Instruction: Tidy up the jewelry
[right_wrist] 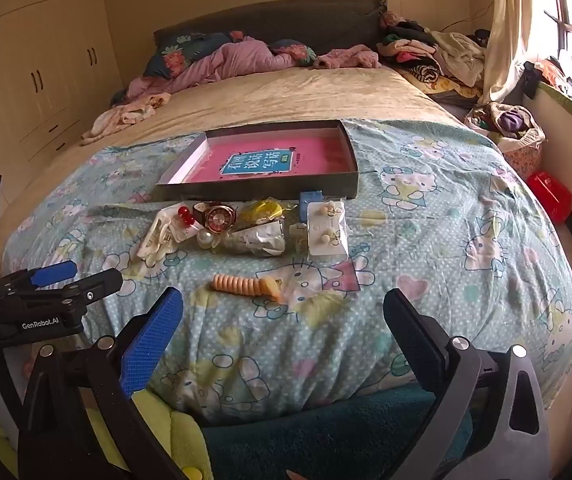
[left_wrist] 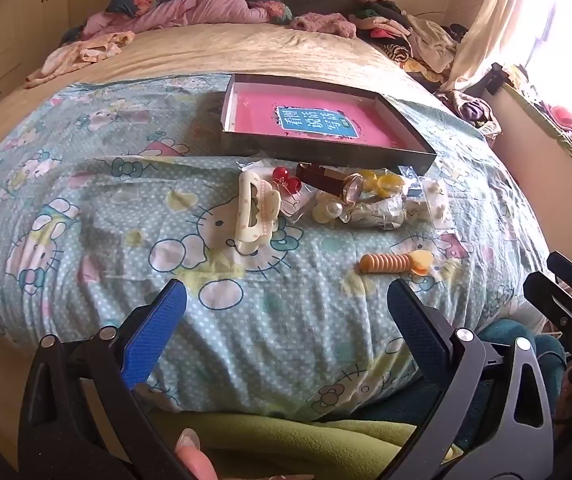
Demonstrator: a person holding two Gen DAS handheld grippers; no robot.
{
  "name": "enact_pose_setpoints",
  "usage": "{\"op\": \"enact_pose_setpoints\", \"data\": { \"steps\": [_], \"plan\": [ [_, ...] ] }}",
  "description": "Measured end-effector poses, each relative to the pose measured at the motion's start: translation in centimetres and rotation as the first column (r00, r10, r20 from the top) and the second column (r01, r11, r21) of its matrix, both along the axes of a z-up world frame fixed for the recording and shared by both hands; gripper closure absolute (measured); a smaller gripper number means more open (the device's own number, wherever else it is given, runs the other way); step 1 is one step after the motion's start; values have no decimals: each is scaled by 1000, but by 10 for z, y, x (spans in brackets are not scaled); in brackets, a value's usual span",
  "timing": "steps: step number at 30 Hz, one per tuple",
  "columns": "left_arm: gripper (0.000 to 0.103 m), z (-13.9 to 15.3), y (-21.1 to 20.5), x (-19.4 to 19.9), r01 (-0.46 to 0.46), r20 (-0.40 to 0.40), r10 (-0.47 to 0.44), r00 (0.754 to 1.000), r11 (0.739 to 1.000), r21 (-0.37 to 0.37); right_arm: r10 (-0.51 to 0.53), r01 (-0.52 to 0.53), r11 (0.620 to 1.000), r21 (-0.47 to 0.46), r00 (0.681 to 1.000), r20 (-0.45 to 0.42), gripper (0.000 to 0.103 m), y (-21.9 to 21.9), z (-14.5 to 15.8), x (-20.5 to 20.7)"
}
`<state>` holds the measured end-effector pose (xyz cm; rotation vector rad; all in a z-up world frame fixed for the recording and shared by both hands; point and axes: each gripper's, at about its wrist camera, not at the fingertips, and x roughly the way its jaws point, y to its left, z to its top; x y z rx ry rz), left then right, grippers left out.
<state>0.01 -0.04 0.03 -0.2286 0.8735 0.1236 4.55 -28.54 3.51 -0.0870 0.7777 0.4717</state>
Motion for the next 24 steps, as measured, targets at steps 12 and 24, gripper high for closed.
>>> {"op": "enact_pose_setpoints", "data": {
  "steps": [12, 24],
  "plan": [
    [9, 13, 0, 1, -7, 9, 7, 1000, 1000, 13, 5, -5, 1000, 17, 1000, -1, 4, -1, 2, -3],
    [9, 12, 4, -3, -3, 26, 3, 1000, 1000, 18, 6, -6, 1000, 14, 1000, -5, 4, 2, 2, -4]
  ]
}}
